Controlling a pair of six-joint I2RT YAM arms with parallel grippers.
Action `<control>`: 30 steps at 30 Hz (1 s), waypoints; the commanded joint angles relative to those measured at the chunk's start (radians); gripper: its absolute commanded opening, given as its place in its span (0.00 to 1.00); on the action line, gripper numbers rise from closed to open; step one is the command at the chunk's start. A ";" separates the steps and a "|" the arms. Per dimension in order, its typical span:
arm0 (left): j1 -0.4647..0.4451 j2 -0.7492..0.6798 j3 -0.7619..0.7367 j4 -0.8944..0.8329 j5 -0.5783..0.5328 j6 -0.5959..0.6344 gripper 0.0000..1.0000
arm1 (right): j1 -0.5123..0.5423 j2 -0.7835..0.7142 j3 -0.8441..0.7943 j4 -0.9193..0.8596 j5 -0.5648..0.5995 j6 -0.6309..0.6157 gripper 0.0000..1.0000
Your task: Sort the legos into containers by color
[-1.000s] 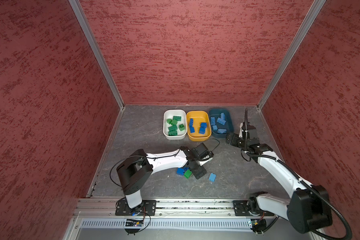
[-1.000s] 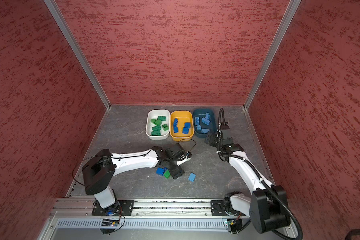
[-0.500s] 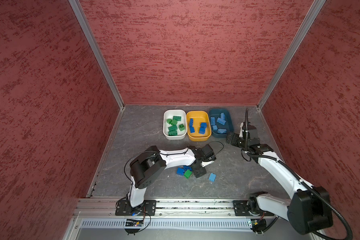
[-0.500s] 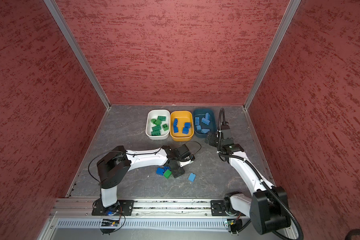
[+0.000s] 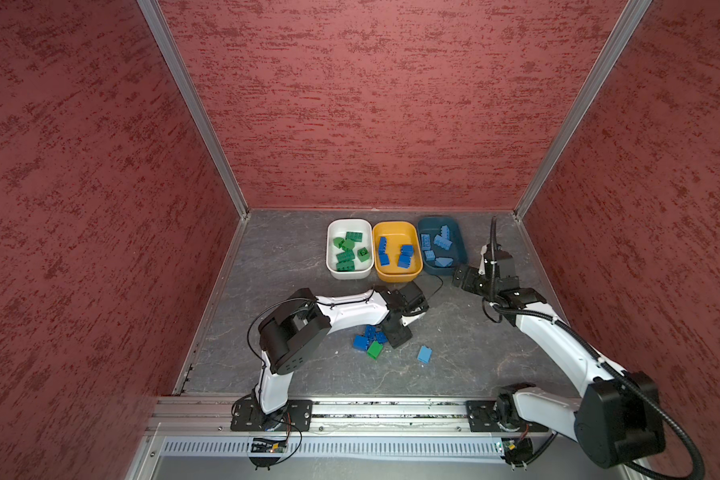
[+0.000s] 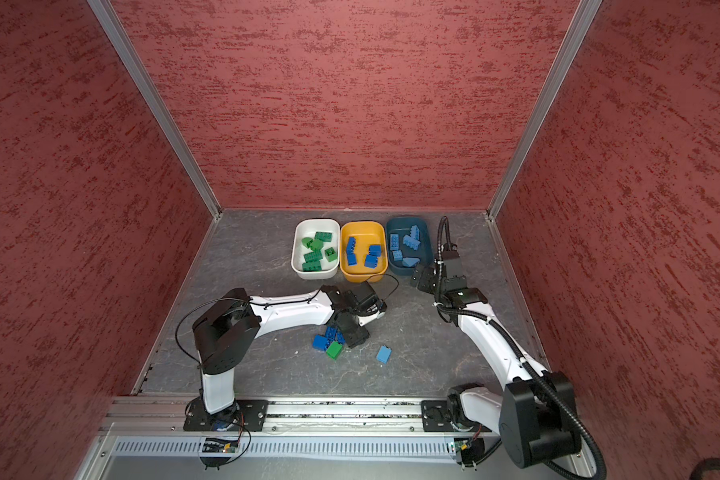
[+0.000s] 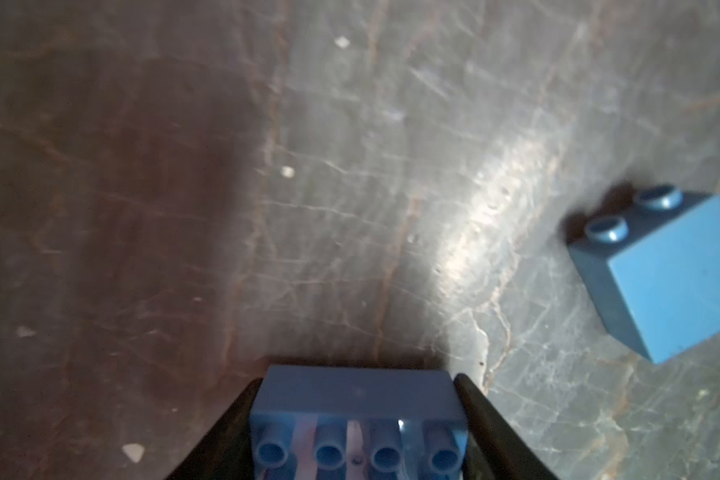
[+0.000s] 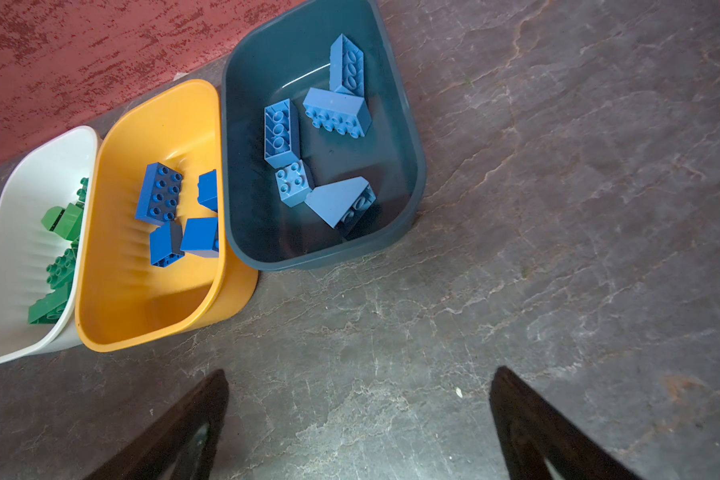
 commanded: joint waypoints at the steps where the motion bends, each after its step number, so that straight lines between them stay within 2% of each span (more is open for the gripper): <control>1: 0.053 -0.057 0.069 0.154 0.046 -0.127 0.44 | 0.001 0.000 -0.032 0.120 0.025 0.054 0.99; 5: 0.098 -0.018 0.193 0.283 0.076 -0.241 0.44 | -0.009 0.004 -0.052 0.229 0.025 0.118 0.99; 10: 0.121 0.130 0.430 0.335 0.075 -0.348 0.45 | -0.017 -0.001 -0.049 0.310 0.092 0.201 0.99; 14: 0.135 0.234 0.558 0.339 0.009 -0.411 0.45 | -0.019 -0.026 -0.055 0.325 0.154 0.256 0.99; 16: 0.153 0.288 0.612 0.363 -0.006 -0.480 0.46 | -0.020 -0.051 -0.075 0.341 0.169 0.272 0.99; 19: 0.178 0.378 0.708 0.403 0.045 -0.551 0.47 | -0.020 -0.084 -0.098 0.342 0.179 0.271 0.99; 23: 0.176 0.556 0.970 0.331 0.151 -0.546 0.51 | -0.021 -0.116 -0.108 0.300 0.183 0.249 0.99; 25: 0.165 0.645 1.136 0.206 0.132 -0.534 0.58 | -0.021 -0.125 -0.110 0.283 0.177 0.235 0.99; 26: 0.161 0.682 1.211 0.134 0.098 -0.534 0.70 | -0.020 -0.127 -0.109 0.278 0.172 0.226 0.99; 27: 0.159 0.696 1.257 0.092 0.075 -0.534 0.87 | -0.020 -0.129 -0.109 0.271 0.168 0.219 0.99; 29: 0.155 0.669 1.225 0.079 0.045 -0.530 1.00 | -0.021 -0.129 -0.112 0.268 0.163 0.215 0.99; 30: 0.151 0.635 1.179 0.093 0.031 -0.523 0.99 | -0.021 -0.129 -0.113 0.270 0.162 0.213 0.99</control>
